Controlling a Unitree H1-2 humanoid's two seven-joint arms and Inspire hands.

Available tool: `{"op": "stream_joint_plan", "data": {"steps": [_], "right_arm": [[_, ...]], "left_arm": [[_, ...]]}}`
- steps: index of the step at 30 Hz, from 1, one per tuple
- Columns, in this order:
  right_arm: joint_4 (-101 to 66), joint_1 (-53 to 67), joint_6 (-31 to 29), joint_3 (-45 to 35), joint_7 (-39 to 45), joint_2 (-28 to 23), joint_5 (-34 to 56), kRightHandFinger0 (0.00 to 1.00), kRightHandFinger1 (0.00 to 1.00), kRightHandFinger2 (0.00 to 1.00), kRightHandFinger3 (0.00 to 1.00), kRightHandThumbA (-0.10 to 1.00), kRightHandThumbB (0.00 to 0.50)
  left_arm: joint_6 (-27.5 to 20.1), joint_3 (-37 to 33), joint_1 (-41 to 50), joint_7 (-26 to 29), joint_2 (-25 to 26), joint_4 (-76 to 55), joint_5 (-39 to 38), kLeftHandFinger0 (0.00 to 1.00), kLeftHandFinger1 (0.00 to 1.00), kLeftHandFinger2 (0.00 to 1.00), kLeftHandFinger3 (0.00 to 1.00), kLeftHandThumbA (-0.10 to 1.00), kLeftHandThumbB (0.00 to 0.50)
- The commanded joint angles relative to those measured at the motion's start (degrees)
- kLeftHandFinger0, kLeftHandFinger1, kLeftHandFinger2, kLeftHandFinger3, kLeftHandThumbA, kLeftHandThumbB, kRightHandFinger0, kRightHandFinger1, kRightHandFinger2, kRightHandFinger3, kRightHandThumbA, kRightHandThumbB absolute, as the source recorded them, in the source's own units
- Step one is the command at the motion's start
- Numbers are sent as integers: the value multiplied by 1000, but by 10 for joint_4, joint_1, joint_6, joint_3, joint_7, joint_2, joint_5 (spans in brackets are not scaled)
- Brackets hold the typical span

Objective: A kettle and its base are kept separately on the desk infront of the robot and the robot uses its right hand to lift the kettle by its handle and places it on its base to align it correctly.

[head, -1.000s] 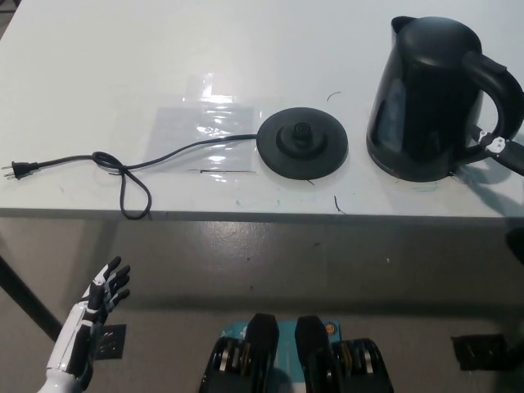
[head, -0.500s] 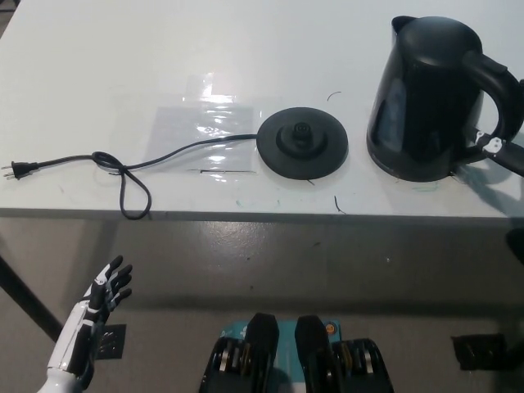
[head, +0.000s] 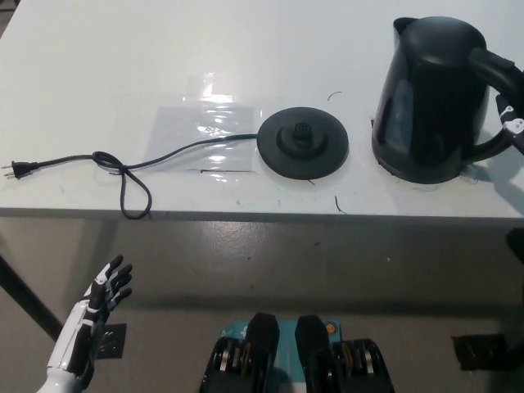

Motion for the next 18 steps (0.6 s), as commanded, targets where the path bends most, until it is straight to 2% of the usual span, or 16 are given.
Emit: {"op": "stream_joint_plan", "data": {"steps": [1,5,7,10,11,13,14,15,16,17,18], "right_arm": [[-33,-40,8,-15,-6,-5,36,0,148,406,103,156,205],[-30,-42,9,-18,-5,-5,41,0,145,407,96,175,200],[-26,-42,8,-18,-5,-7,40,0,143,411,96,220,214],[-25,-43,8,-18,-8,-10,37,0,127,404,109,236,214],[-21,-44,5,-18,-5,-12,38,0,135,408,113,221,206],[-19,-46,9,-18,-10,-14,35,0,139,413,140,124,216],[-21,-47,18,-18,-13,-15,35,0,163,449,153,-15,226],[-22,-47,22,-13,-22,-18,19,0,191,522,207,-83,220],[-23,-47,19,-7,-34,-21,-5,0,242,649,375,-99,200],[-23,-46,15,-1,-45,-23,-27,0,254,687,490,-100,196],[-27,-45,15,7,-63,-24,-57,0,272,747,678,-100,178]], "left_arm": [[-25,1,-12,-10,14,-5,-2,1000,1000,1000,1000,1000,193],[-29,1,-16,-13,17,-3,-8,1000,1000,1000,1000,1000,184],[-33,2,-18,-15,19,1,-11,1000,1000,1000,1000,1000,182],[-37,4,-18,-18,18,4,-19,1000,1000,1000,1000,1000,215],[-36,3,-18,-17,18,4,-18,1000,1000,1000,1000,1000,227],[-29,5,-19,-20,18,3,-25,1000,1000,1000,1000,1000,243],[-32,5,-19,-21,18,5,-25,1000,1000,1000,1000,1000,239],[-34,5,-20,-21,18,6,-25,1000,1000,1000,1000,1000,244],[-35,5,-21,-22,18,8,-26,1000,1000,1000,1000,1000,247],[-37,5,-21,-24,18,10,-27,1000,1000,1000,1000,1000,248],[-37,6,-21,-25,18,10,-28,1000,1000,1000,1000,1000,253]]}}
